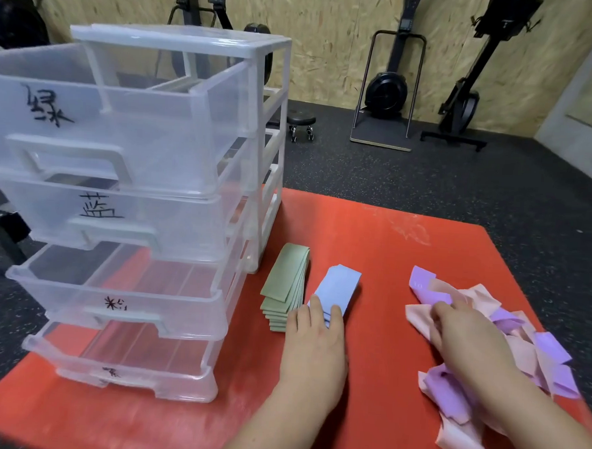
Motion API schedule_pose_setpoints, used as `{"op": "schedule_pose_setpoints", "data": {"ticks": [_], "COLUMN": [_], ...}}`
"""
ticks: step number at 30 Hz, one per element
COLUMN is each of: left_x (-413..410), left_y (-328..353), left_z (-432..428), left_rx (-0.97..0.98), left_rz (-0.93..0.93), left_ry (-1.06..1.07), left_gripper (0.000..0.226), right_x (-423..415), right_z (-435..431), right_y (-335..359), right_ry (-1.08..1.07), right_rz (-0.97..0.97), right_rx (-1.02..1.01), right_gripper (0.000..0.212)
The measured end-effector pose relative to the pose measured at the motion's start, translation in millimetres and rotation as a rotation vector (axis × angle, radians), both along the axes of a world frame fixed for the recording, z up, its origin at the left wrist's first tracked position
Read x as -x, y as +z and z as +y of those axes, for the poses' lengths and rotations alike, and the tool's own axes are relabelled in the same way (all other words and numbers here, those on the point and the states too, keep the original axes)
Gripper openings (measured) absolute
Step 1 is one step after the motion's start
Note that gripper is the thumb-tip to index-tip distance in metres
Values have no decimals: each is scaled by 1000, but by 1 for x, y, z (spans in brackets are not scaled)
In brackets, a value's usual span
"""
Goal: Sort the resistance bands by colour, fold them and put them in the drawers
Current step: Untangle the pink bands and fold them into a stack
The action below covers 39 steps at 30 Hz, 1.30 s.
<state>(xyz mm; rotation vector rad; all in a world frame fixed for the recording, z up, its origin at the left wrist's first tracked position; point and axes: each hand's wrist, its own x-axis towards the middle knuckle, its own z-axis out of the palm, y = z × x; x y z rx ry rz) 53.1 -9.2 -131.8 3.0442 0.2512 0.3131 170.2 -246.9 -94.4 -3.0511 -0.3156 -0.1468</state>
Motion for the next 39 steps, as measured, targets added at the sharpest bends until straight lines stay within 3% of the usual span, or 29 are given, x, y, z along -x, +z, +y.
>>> {"op": "schedule_pose_setpoints", "data": {"ticks": [2,7,13,18,23,35,39], "left_x": [-1,0,14,44,74,96,92], "left_y": [0,4,19,26,24,38,41], "left_z": [1,-1,-16,-33,-32,-15,-13], "left_rx": [10,27,37,16,8,34,76], "left_rz": [-11,-29,-37,-45,-6,120,161], "left_ry": [-1,-1,-66,-199,-250,-239,-282], "left_gripper": [68,61,51,36,44,53,63], "right_x": [9,47,76,89,109,120,111], "right_z": [5,31,16,8,7,24,15], "right_y": [-2,-6,-27,-19,-19,-2,1], "right_ry": [28,82,109,114,114,24,-49], "right_rz": [-96,-193,-95,-6,49,30,42], "right_rx": [51,1,-2,-2,30,107,106], "right_gripper": [7,38,32,49,56,43,25]}}
